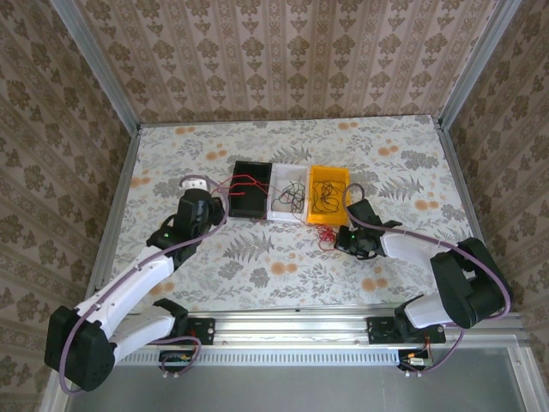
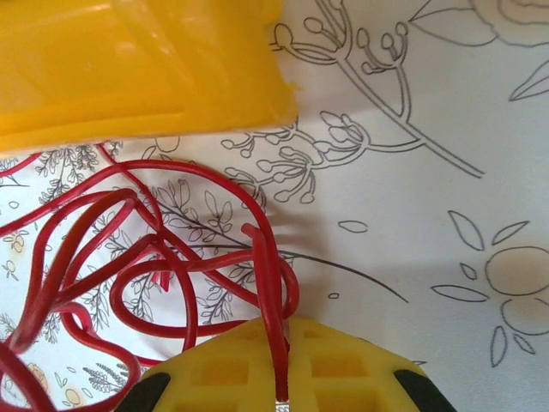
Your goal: Untangle the cables
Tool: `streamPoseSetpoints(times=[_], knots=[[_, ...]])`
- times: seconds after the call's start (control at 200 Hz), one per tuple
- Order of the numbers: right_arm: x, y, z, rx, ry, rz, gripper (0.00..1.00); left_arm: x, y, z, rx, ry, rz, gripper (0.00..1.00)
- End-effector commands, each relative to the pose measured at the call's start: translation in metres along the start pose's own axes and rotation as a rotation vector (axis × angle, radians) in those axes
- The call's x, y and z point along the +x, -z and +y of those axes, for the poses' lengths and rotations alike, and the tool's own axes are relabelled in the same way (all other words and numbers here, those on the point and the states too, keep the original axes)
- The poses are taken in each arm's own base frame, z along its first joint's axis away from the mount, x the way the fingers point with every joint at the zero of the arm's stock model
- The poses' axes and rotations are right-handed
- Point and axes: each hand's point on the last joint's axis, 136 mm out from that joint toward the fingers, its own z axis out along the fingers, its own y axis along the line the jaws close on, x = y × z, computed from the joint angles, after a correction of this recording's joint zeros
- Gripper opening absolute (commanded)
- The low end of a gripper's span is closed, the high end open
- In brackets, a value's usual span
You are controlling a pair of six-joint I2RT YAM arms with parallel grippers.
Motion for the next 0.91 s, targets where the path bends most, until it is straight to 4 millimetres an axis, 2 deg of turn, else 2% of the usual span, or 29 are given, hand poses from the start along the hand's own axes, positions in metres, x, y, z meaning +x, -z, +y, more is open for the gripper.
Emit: streamPoseSetpoints(times=[0.0,0.06,0.155,0.275,0.39,0.43,0.505,0.655,0.74,0.9], knots=[[0.008,0.006,-0.042,0.155,-0.057,-0.027,0.08,-0.009,0.010,0.022,-0.052,0.091,-0.024,0.00],[0.007,0.008,-0.045,0.155,-0.087,-0.048,0.07,-0.010,0.021,0.060,-0.185,0.190,-0.046,0.00],[0.004,0.014,-0.050,0.166,-0.147,-0.091,0.06,-0.008,0.045,0.105,-0.360,0.265,-0.074,0.00],[0.000,0.025,-0.059,0.182,-0.221,-0.158,0.06,-0.013,0.072,0.135,-0.480,0.289,-0.099,0.00],[-0.003,0.038,-0.070,0.205,-0.277,-0.215,0.06,-0.003,0.091,0.163,-0.625,0.338,-0.052,0.00],[-0.004,0.041,-0.073,0.206,-0.297,-0.230,0.06,-0.002,0.092,0.168,-0.644,0.342,-0.038,0.00],[-0.005,0.046,-0.076,0.206,-0.308,-0.248,0.06,-0.005,0.081,0.159,-0.571,0.323,-0.021,0.00],[-0.012,0.049,-0.066,0.180,-0.248,-0.250,0.06,-0.020,0.053,0.113,-0.284,0.301,-0.025,0.00],[-0.016,0.049,-0.055,0.151,-0.191,-0.250,0.07,-0.031,0.050,0.091,-0.186,0.251,-0.035,0.00],[-0.020,0.047,-0.024,0.058,-0.058,-0.242,0.08,-0.049,0.057,0.045,0.023,0.134,-0.096,0.00]])
